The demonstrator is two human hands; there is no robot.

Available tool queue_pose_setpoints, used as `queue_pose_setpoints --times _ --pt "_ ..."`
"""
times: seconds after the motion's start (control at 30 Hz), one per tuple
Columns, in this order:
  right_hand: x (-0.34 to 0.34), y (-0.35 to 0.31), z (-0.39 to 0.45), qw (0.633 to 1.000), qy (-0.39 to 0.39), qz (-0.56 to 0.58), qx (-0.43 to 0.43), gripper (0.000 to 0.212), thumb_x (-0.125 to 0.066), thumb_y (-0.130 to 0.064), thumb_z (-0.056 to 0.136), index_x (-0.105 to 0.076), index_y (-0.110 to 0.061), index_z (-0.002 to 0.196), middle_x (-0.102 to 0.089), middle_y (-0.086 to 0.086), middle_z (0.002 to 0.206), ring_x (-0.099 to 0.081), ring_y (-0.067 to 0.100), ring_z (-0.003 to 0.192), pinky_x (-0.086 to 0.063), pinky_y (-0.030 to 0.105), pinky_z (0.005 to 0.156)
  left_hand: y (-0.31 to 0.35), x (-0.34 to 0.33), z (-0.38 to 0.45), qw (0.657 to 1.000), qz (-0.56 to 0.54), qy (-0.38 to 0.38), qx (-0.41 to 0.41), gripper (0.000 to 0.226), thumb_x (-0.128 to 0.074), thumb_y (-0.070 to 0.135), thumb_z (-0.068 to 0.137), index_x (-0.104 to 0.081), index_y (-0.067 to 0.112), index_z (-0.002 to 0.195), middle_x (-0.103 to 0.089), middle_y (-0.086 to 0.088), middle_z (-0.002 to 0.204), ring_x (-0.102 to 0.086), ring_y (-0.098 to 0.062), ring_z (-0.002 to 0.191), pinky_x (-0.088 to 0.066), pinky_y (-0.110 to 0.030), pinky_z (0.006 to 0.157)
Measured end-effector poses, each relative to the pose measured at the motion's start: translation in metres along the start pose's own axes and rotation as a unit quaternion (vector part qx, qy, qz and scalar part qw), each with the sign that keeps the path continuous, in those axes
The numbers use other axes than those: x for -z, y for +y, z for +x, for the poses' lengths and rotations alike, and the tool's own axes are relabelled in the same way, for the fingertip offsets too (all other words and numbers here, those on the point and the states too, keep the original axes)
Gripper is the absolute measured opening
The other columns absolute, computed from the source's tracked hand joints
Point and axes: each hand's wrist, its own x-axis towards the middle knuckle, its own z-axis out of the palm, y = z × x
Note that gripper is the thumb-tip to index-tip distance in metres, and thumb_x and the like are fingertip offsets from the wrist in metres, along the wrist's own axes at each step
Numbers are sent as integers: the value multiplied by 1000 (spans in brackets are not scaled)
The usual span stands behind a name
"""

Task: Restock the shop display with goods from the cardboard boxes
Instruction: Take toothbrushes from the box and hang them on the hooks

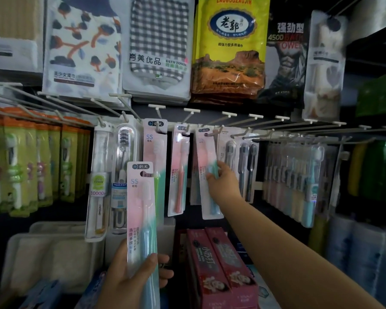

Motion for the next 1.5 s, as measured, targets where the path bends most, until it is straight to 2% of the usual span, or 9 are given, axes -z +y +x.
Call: queue_pose_setpoints --times 0.17,0.4,0.53,0.7,0.8,0.97,1.07,1.2,1.5 --pt "-13 5 11 998 19 47 -27 54 -47 -15 100 -26 -18 150 -34 3 153 -50 19 122 -37 23 87 -4 8 4 1000 21 20 -7 40 -52 -10 88 -55 18 116 -70 -26 77 -68 -42 61 -58 -37 47" --pt "-25 9 27 997 25 49 -57 53 -46 -18 101 -27 -21 150 -41 7 148 -48 28 128 -44 34 96 5 11 5 1000 -15 12 0 54 -82 16 65 -58 26 113 -69 -28 78 -67 -46 63 -56 -40 48" --pt "-27 21 17 998 4 -2 -63 55 -49 -18 98 -29 -19 150 -42 7 147 -52 26 123 -46 36 99 8 7 2 999 1 14 35 92 -97 25 27 -60 24 111 -71 -24 82 -69 -43 67 -57 -36 49" --pt "-18 26 -36 999 -13 -35 -29 50 -55 -21 95 -38 -22 142 -39 1 136 -51 18 112 -50 30 91 -2 -1 9 996 -13 54 67 27 -57 -5 88 -62 18 102 -70 -15 70 -66 -37 68 -55 -35 44" --pt "-9 20 -80 994 -105 38 -8 26 -53 -31 97 -50 -30 122 -60 -7 110 -60 6 92 -48 12 68 -2 -13 8 997 -7 41 70 31 -54 -5 89 -62 24 97 -69 -13 72 -65 -32 66 -57 -38 47" --pt "-3 13 -122 976 -203 66 31 26 -60 -26 93 -54 -29 118 -71 -7 97 -68 2 90 -55 21 82 -3 -30 10 998 39 -13 51 30 -60 9 88 -62 32 107 -75 0 93 -71 -21 86 -58 -39 70" --pt "-1 12 -124 981 -181 49 46 36 -61 -18 93 -51 -28 125 -71 -8 99 -67 2 91 -56 25 85 0 -37 11 996 58 -42 46 25 -59 8 88 -65 27 103 -75 2 95 -71 -11 90 -52 -32 81" --pt "13 5 -95 994 -100 30 30 47 -56 -23 96 -40 -28 140 -64 -6 116 -65 9 96 -57 29 84 -5 -23 12 993 102 -5 63 12 -60 -1 87 -63 9 94 -67 -14 87 -67 -23 77 -56 -41 74" --pt "11 -11 -14 999 -33 -43 -2 53 -50 -23 100 -32 -21 149 -45 6 145 -53 26 122 -49 39 97 -8 21 13 986 136 66 68 9 -57 -5 88 -60 2 86 -65 -23 85 -61 -29 72 -48 -36 68"
